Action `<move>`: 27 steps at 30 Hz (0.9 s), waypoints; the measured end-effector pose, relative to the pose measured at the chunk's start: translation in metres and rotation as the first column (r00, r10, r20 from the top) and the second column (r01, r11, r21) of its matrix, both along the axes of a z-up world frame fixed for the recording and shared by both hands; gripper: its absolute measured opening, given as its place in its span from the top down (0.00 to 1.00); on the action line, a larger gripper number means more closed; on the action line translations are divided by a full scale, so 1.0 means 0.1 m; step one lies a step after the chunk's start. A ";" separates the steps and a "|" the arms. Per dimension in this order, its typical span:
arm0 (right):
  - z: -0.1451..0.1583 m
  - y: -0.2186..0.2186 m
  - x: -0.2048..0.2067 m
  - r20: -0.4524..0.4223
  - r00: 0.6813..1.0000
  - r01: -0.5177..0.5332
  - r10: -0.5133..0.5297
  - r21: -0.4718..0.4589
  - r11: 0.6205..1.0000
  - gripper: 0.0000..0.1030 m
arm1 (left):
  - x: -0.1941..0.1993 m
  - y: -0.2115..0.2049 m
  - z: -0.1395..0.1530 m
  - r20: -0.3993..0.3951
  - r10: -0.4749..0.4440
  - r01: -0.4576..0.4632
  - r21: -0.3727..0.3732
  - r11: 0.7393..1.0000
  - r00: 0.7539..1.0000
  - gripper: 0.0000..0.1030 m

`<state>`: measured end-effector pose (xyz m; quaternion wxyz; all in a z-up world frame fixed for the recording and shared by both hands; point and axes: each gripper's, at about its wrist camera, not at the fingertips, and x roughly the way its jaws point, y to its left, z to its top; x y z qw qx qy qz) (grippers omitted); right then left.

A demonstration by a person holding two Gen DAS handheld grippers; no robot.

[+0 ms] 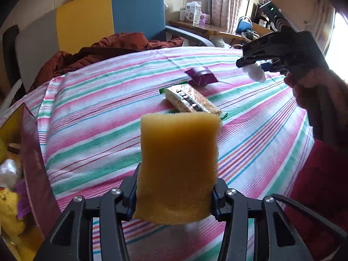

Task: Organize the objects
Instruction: 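Carry the sponge and white ball over the gold tray with both grippers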

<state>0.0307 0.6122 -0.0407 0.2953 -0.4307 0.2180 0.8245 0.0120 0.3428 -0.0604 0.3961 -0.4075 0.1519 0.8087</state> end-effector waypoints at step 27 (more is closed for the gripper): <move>0.12 -0.42 -0.12 0.008 0.993 -0.117 0.117 0.058 0.991 0.60 | -0.15 -1.65 0.68 -0.009 0.271 -0.267 0.150 0.952 0.963 0.50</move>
